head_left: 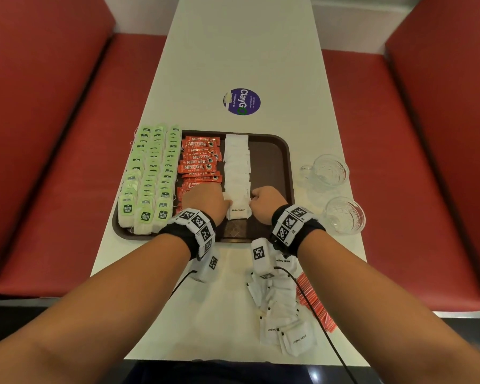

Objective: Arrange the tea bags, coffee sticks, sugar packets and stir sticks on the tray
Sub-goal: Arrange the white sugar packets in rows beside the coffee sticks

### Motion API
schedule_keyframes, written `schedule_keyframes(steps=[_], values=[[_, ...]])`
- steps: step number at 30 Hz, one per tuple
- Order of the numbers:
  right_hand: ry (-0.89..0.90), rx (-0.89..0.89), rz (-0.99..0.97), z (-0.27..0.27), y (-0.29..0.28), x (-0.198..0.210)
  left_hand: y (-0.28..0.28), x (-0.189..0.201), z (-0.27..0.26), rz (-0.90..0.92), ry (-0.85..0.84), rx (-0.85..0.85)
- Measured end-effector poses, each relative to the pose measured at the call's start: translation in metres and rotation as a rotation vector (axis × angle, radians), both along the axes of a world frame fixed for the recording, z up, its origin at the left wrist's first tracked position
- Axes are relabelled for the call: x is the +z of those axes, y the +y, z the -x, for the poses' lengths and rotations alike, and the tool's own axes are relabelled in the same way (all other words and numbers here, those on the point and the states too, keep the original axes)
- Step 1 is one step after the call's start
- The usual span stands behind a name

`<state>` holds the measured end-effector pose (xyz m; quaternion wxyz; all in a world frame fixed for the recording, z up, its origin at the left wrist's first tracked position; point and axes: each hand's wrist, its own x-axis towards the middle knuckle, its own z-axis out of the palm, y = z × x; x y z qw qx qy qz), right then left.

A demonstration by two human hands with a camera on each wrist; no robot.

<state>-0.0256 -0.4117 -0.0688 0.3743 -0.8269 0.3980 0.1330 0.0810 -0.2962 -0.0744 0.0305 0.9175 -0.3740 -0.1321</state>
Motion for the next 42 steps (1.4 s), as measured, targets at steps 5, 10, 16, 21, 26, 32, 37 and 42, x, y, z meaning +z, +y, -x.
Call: schedule_keyframes(steps=[5, 10, 16, 21, 26, 32, 37, 42], values=[[0.001, -0.003, -0.007, 0.001, 0.001, 0.000, -0.005, 0.003, 0.001, -0.018, 0.051, -0.048], [-0.001, 0.009, -0.013, 0.007, 0.002, 0.009, 0.000, 0.011, 0.002, 0.026, 0.076, -0.018], [-0.099, 0.052, 0.025, 0.038, 0.001, 0.034, 0.020, 0.027, 0.032, 0.181, 0.149, -0.237], [-0.081, 0.223, 0.088, 0.091, 0.012, 0.049, 0.035, 0.023, 0.076, 0.082, 0.172, -0.504], [0.047, 0.347, 0.168, 0.132, 0.020, 0.041, 0.034, 0.013, 0.114, -0.032, 0.093, -0.470], [0.065, 0.353, 0.220, 0.149, 0.021, 0.024, 0.027, 0.011, 0.139, -0.124, 0.072, -0.330], [-0.005, 0.328, 0.189, 0.153, 0.016, 0.025, 0.023, 0.023, 0.143, 0.094, 0.173, -0.253], [-0.167, 0.349, 0.179, 0.157, 0.014, 0.042, 0.024, 0.046, 0.144, 0.309, 0.236, -0.365]])
